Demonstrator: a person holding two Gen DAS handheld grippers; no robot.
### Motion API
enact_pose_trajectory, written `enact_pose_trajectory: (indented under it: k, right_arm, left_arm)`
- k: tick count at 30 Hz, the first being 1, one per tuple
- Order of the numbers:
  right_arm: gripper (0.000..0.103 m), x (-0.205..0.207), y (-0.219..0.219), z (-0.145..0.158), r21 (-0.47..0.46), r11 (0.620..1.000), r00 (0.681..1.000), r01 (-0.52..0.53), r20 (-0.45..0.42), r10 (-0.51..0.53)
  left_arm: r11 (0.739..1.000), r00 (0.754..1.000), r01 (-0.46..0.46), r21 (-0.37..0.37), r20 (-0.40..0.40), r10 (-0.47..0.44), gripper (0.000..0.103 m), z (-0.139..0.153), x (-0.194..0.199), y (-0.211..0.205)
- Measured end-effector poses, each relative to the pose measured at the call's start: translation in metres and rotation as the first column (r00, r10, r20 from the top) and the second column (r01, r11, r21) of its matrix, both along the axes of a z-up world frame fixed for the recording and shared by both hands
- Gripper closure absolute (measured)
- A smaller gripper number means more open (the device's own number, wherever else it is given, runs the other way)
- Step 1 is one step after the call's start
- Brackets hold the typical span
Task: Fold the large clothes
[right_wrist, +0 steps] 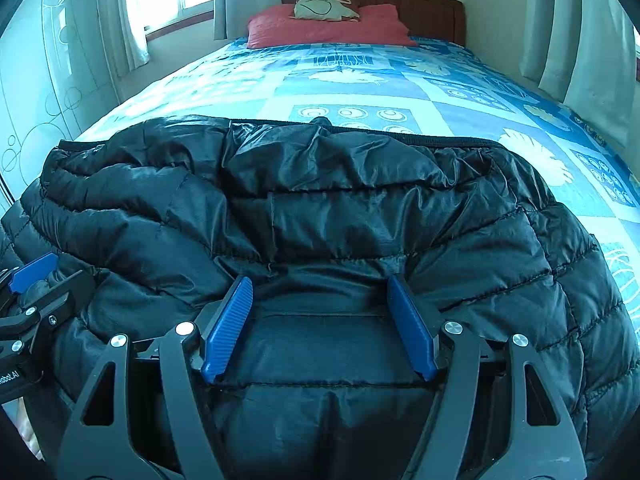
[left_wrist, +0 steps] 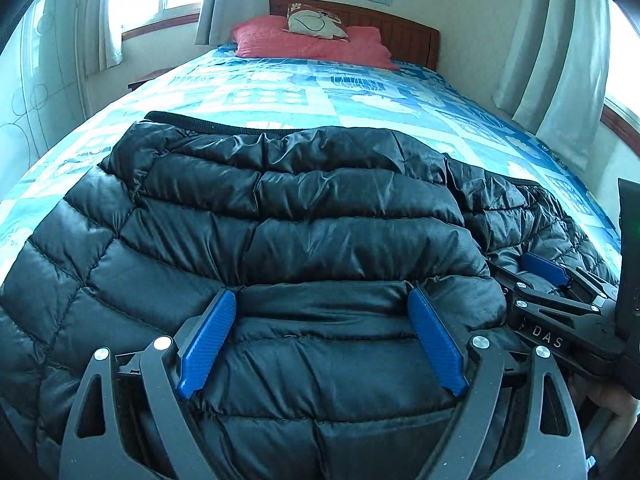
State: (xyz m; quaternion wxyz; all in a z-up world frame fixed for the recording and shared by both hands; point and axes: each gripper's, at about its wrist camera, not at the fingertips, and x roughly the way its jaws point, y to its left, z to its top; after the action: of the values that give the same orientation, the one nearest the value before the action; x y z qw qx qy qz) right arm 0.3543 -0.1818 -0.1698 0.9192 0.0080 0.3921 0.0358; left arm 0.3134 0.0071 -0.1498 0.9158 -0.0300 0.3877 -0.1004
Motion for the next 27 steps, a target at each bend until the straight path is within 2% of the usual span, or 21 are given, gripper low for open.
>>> enact_pose_trajectory:
  k: [7,13,16,19,22,24,27]
  right_arm:
    - [0.033,-0.027,-0.017,0.025,0.044,0.998,0.999,0.034,0.022,-0.035]
    - [0.033,-0.082,-0.059,0.043,0.083,0.992,0.994,0.097,0.05,-0.101]
    - [0.028,-0.116,-0.094,0.043,0.119,0.978,0.983,0.174,0.039,-0.18]
    - [0.028,-0.148,-0.127,0.037,0.145,0.955,0.964,0.258,0.025,-0.264]
    - [0.027,-0.173,-0.154,0.027,0.171,0.927,0.942,0.333,-0.009,-0.336]
    - [0.026,-0.185,-0.168,0.016,0.22,0.907,0.932,0.36,-0.042,-0.36]
    - [0.026,-0.19,-0.176,0.003,0.289,0.885,0.93,0.366,-0.089,-0.355]
  left_arm:
    - [1.0,1.0,0.002,-0.014,-0.01,-0.002,0.017,0.022,-0.017,0.01]
    - [0.992,0.996,-0.089,-0.093,0.019,0.091,0.017,0.039,-0.072,0.058]
    - [0.97,0.982,-0.184,-0.157,0.013,0.188,0.017,0.04,-0.11,0.098]
    - [0.941,0.961,-0.268,-0.207,0.011,0.276,0.017,0.04,-0.144,0.13]
    - [0.915,0.93,-0.355,-0.193,0.026,0.367,0.017,0.042,-0.174,0.145]
    - [0.897,0.916,-0.389,-0.211,0.018,0.402,0.017,0.039,-0.187,0.155]
    - [0.875,0.919,-0.391,-0.286,-0.072,0.387,0.017,0.023,-0.191,0.159]
